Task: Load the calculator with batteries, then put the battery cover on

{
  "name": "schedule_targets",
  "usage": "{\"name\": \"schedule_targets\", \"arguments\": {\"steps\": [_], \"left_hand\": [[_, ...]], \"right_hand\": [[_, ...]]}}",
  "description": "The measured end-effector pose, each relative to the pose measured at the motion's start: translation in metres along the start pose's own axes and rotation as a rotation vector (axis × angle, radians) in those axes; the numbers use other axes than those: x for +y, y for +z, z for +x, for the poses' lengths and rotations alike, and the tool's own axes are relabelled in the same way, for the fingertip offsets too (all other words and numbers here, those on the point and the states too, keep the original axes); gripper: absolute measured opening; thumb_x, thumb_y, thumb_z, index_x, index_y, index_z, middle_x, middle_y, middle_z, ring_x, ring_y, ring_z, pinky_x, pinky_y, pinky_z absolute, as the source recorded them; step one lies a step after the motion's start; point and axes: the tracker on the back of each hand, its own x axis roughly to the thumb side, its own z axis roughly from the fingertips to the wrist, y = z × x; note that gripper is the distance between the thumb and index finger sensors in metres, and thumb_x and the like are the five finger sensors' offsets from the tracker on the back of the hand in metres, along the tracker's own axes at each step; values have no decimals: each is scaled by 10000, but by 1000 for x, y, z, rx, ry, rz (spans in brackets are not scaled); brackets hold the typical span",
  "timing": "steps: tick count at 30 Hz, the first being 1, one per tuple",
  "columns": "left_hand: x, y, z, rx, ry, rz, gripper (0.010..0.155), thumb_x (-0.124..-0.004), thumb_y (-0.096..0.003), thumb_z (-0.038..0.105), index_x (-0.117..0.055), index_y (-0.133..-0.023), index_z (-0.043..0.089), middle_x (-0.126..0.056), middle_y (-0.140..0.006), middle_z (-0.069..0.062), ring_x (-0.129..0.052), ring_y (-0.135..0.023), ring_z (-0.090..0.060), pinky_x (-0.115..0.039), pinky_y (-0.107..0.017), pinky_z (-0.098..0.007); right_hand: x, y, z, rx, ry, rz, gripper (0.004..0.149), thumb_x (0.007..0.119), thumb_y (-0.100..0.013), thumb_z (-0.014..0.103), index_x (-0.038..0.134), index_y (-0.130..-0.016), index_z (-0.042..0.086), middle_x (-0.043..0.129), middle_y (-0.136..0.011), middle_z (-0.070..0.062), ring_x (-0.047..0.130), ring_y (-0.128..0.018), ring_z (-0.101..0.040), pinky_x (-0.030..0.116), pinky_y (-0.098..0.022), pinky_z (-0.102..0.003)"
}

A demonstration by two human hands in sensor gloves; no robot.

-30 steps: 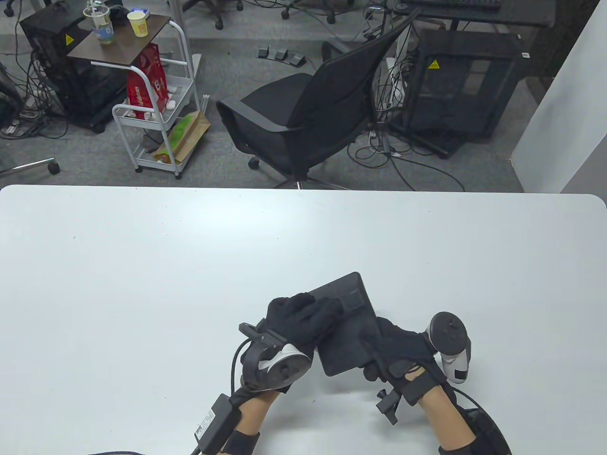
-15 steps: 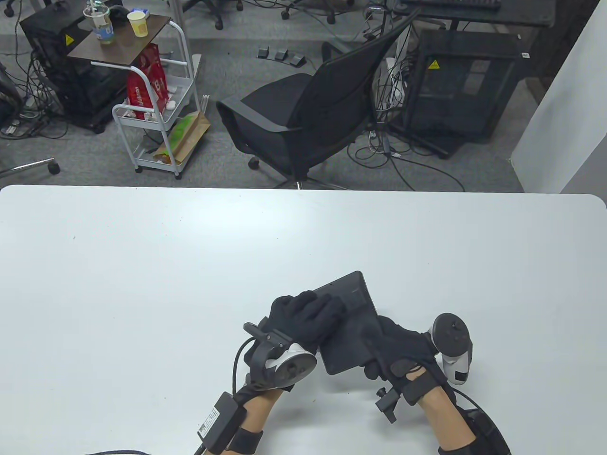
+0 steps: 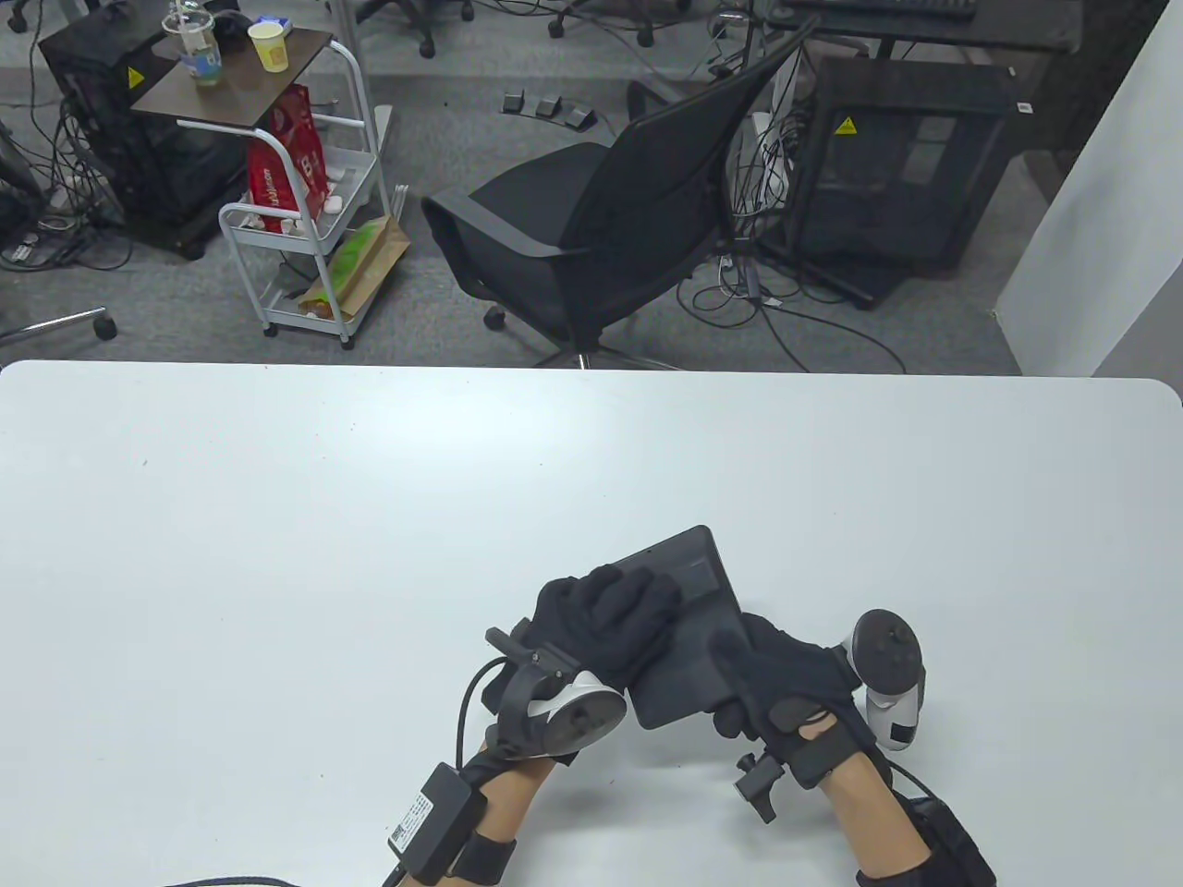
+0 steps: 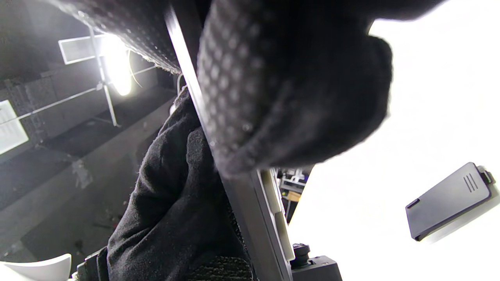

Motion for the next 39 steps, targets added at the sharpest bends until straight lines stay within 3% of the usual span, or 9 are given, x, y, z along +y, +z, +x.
{"name": "schedule_targets", "arguments": {"steps": [9, 29, 36, 39], "left_hand": [[0, -1, -2, 14, 78, -54, 588, -723, -380, 574, -804, -899, 311, -769, -990, 46, -798, -864, -291, -709, -572, -521], [-1, -1, -11, 82, 172, -56, 596, -730, -399, 556, -750, -950, 329, -677, -1068, 71, -708, -952, -283, -664, -631, -542], [4, 4, -30, 253, 271, -13, 694, -746, -390, 595, -646, -1001, 282, -626, -1081, -11, -709, -932, -308, -668, -623, -537], [-6, 8, -43, 384, 396, -96, 760, -742, -370, 649, -633, -1004, 244, -663, -1060, -67, -744, -900, -336, -685, -605, -534]], "right_hand": [[-1, -1, 0, -19, -38, 10, 550, 773, -490, 371, 738, -797, -83, 994, -427, -209, 1022, -86, -257, 857, 7, -260], [-4, -6, -10, 3, -48, -5, 542, 756, -498, 383, 724, -820, -52, 988, -470, -197, 1024, -131, -271, 857, -20, -279], [-12, -6, -13, 4, -53, -71, 542, 747, -499, 385, 713, -825, -46, 984, -483, -195, 1025, -142, -273, 857, -27, -281], [-14, -6, -13, -4, -92, -91, 540, 738, -502, 390, 705, -831, -37, 979, -496, -191, 1024, -156, -274, 858, -37, -283]]}}
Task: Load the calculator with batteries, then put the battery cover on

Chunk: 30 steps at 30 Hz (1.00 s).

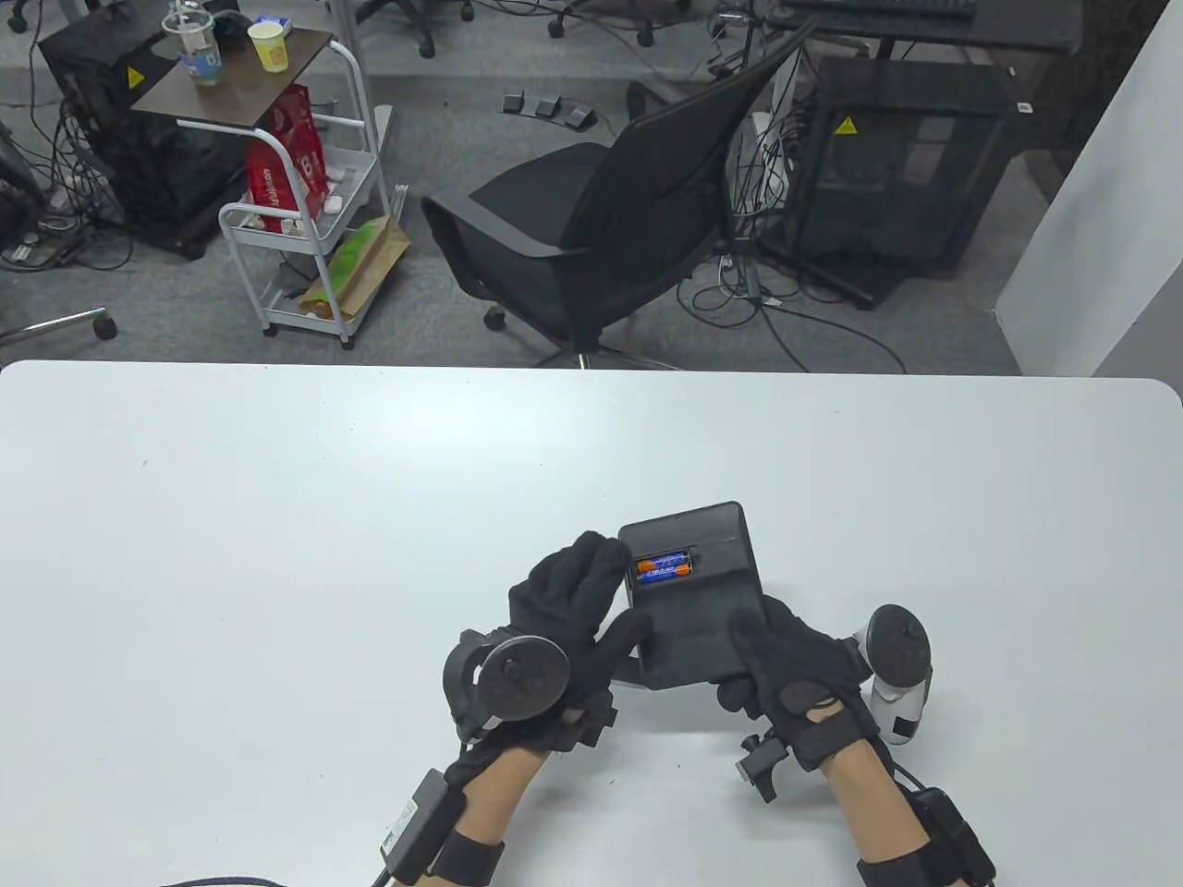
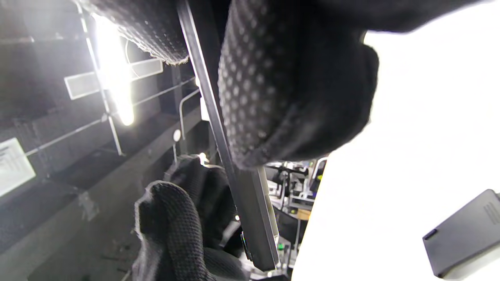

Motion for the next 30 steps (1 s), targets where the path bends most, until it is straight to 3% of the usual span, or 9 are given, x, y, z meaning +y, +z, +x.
{"name": "schedule_targets", "arguments": {"steps": [7, 16, 25, 30], "left_hand": [[-20, -2, -22, 164, 257, -234, 882, -678, -334, 765, -725, -950, 136, -834, -936, -120, -847, -786, -381, -716, -549, -539], [-35, -2, -28, 210, 502, -383, 828, -726, -351, 740, -810, -879, 107, -922, -847, -111, -914, -712, -355, -736, -511, -526], [-39, -1, -28, 260, 594, -382, 655, -821, -376, 615, -811, -823, 136, -982, -763, -49, -1012, -614, -267, -793, -467, -492], [-42, -1, -35, 326, 768, -379, 576, -854, -388, 514, -826, -793, 105, -1023, -693, -65, -1070, -535, -237, -838, -417, -460]], "right_hand": [[3, 1, 2, -26, -16, -23, 534, 724, -501, 411, 700, -834, -6, 974, -521, -173, 1027, -182, -271, 859, -53, -285], [12, 1, 1, -34, 4, -15, 530, 709, -498, 440, 696, -827, 25, 969, -539, -144, 1028, -201, -269, 860, -66, -288], [19, 2, 3, -44, 123, -33, 532, 688, -497, 473, 693, -810, 43, 962, -539, -126, 1021, -206, -286, 855, -70, -302], [22, 0, -1, -35, 143, -8, 547, 673, -500, 487, 679, -834, 54, 953, -560, -150, 1013, -231, -311, 852, -90, -322]]}}
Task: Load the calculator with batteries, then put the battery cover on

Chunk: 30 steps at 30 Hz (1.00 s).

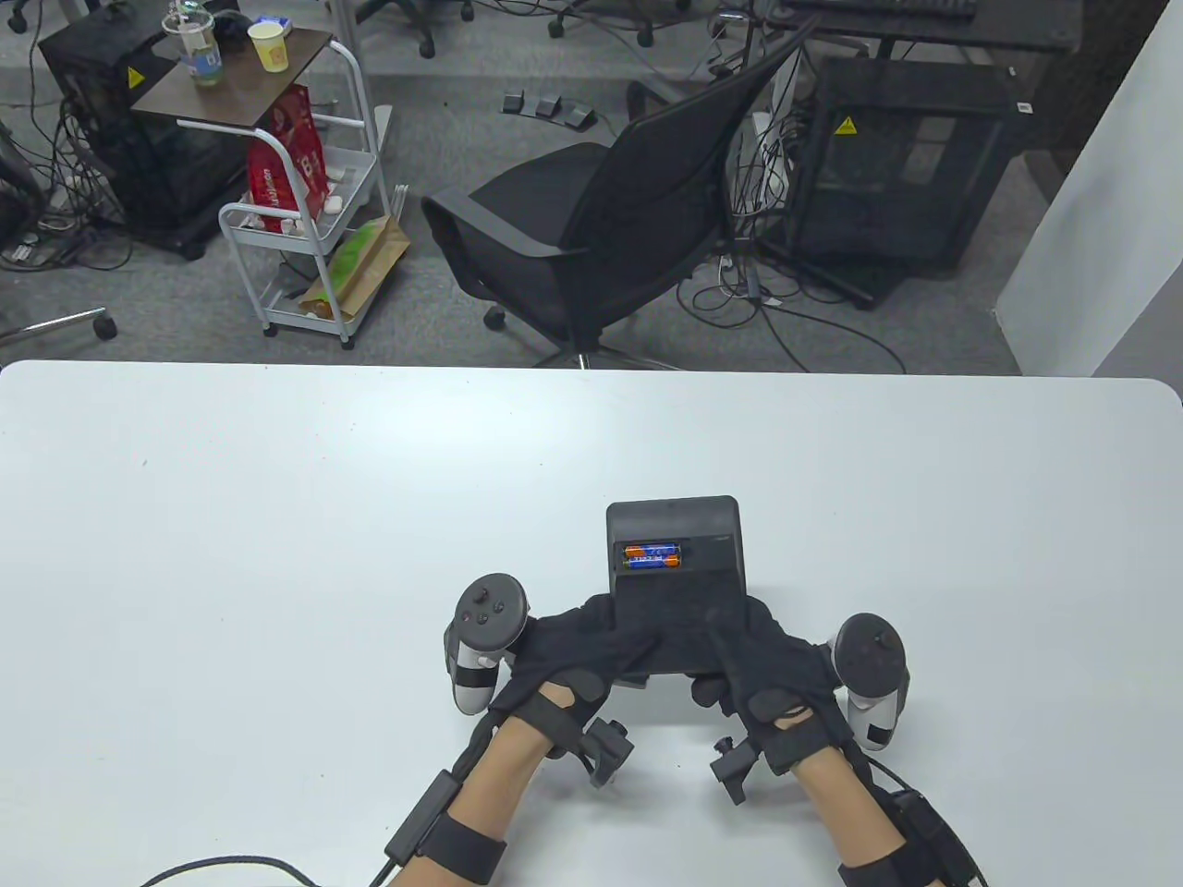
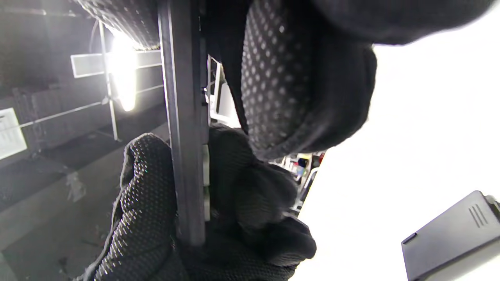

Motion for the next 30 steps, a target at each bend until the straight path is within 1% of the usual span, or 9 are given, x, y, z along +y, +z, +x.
{"name": "schedule_targets", "arguments": {"steps": [2, 5, 8, 10, 13, 15, 19, 23, 30], "left_hand": [[3, 1, 3, -28, 32, 21, 567, -850, -393, 497, -819, -794, 98, -1006, -689, -73, -1054, -513, -234, -829, -409, -453], [15, 3, 9, -42, 0, 86, 559, -836, -400, 489, -798, -803, 103, -976, -696, -79, -1022, -519, -240, -808, -426, -457], [35, 8, 10, -22, -5, 199, 554, -827, -406, 480, -777, -811, 104, -944, -697, -97, -986, -517, -255, -785, -436, -467], [49, 12, 10, -13, -26, 275, 552, -828, -404, 476, -781, -808, 103, -942, -689, -106, -979, -508, -261, -780, -434, -472], [72, 19, 9, 17, -48, 365, 549, -834, -403, 474, -787, -809, 107, -941, -686, -111, -971, -506, -268, -776, -438, -475], [87, 23, 8, 36, -66, 429, 547, -837, -402, 479, -794, -810, 118, -942, -687, -108, -969, -510, -267, -775, -443, -473], [103, 27, 3, 67, -17, 504, 545, -842, -398, 475, -799, -815, 127, -938, -694, -108, -963, -519, -274, -767, -451, -480], [113, 31, -1, 111, -43, 566, 545, -844, -397, 475, -800, -815, 127, -938, -694, -109, -961, -522, -276, -765, -453, -482], [124, 38, -2, 162, -144, 649, 544, -851, -390, 475, -808, -813, 136, -937, -700, -104, -958, -533, -280, -760, -462, -486]], "right_hand": [[-1, -2, 2, -34, -10, 37, 601, 678, -503, 506, 641, -887, 46, 934, -601, -180, 1005, -275, -341, 849, -119, -347], [-8, -2, 5, -65, -19, -9, 694, 706, -486, 563, 598, -933, 43, 916, -644, -200, 1002, -314, -362, 850, -140, -364], [-11, 0, 5, -83, 28, -27, 714, 727, -487, 555, 570, -953, 38, 889, -694, -219, 992, -369, -387, 851, -180, -395], [-5, 1, 5, -92, 66, 9, 715, 754, -487, 533, 552, -968, 45, 862, -741, -229, 980, -425, -401, 846, -224, -419], [8, 0, 11, -120, 183, 99, 703, 804, -485, 484, 549, -996, 75, 787, -843, -253, 930, -546, -452, 822, -284, -471], [18, -3, 20, -149, 338, 149, 691, 837, -474, 465, 583, -998, 93, 736, -893, -262, 894, -613, -474, 810, -319, -495], [40, -14, 33, -182, 661, 275, 712, 880, -446, 473, 619, -989, 94, 694, -938, -255, 842, -703, -487, 798, -365, -509], [67, -28, 33, -167, 887, 310, 620, 906, -441, 395, 707, -955, 110, 721, -922, -241, 853, -695, -475, 800, -368, -505], [108, -44, 10, -42, 1069, 373, 590, 910, -439, 339, 742, -936, 69, 742, -891, -253, 853, -660, -478, 789, -364, -508]]}}
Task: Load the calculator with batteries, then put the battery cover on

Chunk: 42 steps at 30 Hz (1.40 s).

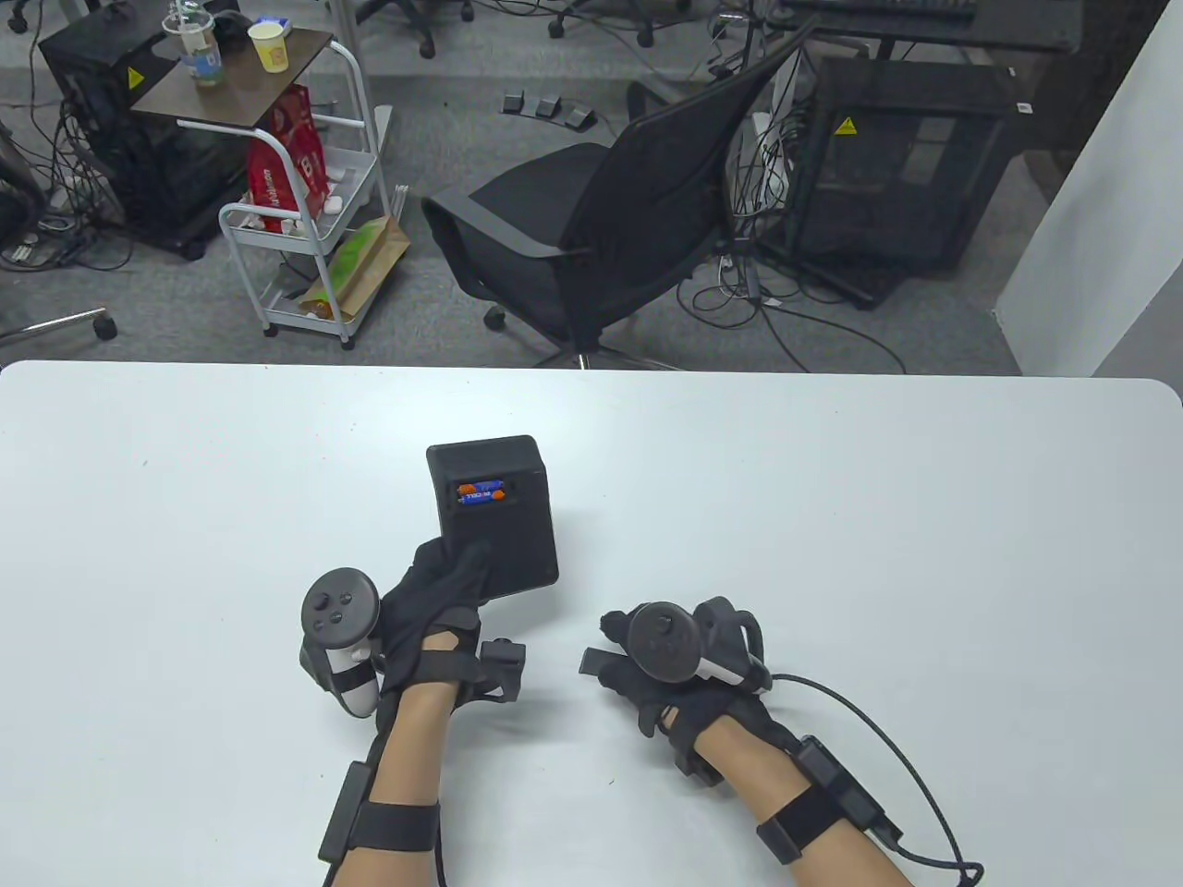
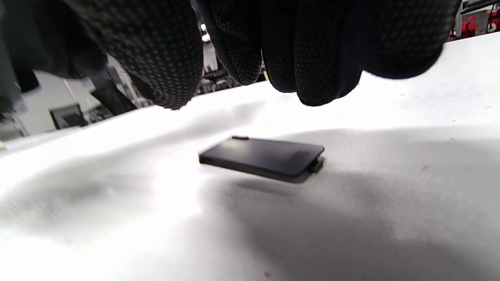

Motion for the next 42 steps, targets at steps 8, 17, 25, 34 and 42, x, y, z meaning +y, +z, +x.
{"name": "schedule_targets", "arguments": {"steps": [8, 17, 25, 34, 42], "left_hand": [[0, 0, 0, 2, -24, -7, 544, -853, -389, 471, -810, -811, 130, -938, -698, -106, -957, -532, -283, -759, -462, -487], [-7, 2, 4, -24, -60, -27, 543, -855, -387, 471, -814, -808, 130, -939, -698, -105, -957, -533, -283, -759, -464, -488], [-11, 3, 6, -41, -76, -38, 542, -857, -386, 472, -816, -808, 135, -940, -698, -103, -958, -536, -282, -760, -465, -489], [-17, 7, 12, -76, -113, -67, 539, -865, -381, 475, -825, -810, 150, -942, -707, -91, -956, -552, -281, -758, -477, -492], [-33, 14, 21, -125, -172, -139, 538, -872, -373, 479, -837, -805, 160, -949, -709, -79, -961, -561, -278, -761, -485, -495]], "right_hand": [[17, -19, 11, 48, 99, 90, 566, 916, -434, 264, 751, -935, 61, 738, -887, -259, 855, -650, -467, 784, -372, -498], [23, -24, 4, 105, 73, 189, 546, 922, -428, 270, 721, -895, 71, 716, -865, -253, 830, -618, -433, 774, -380, -471], [22, -20, -3, 2, 44, 112, 408, 955, -397, 210, 834, -779, 130, 881, -730, -200, 933, -497, -363, 834, -298, -457], [-21, 16, -39, 17, -78, -56, 651, 983, -374, 223, 682, -936, 92, 974, -628, -117, 1025, -466, -324, 869, -337, -491], [-63, 57, -79, 12, -270, -270, 505, 973, -386, 203, 831, -870, 196, 985, -656, -128, 1021, -482, -358, 863, -358, -507]]}}
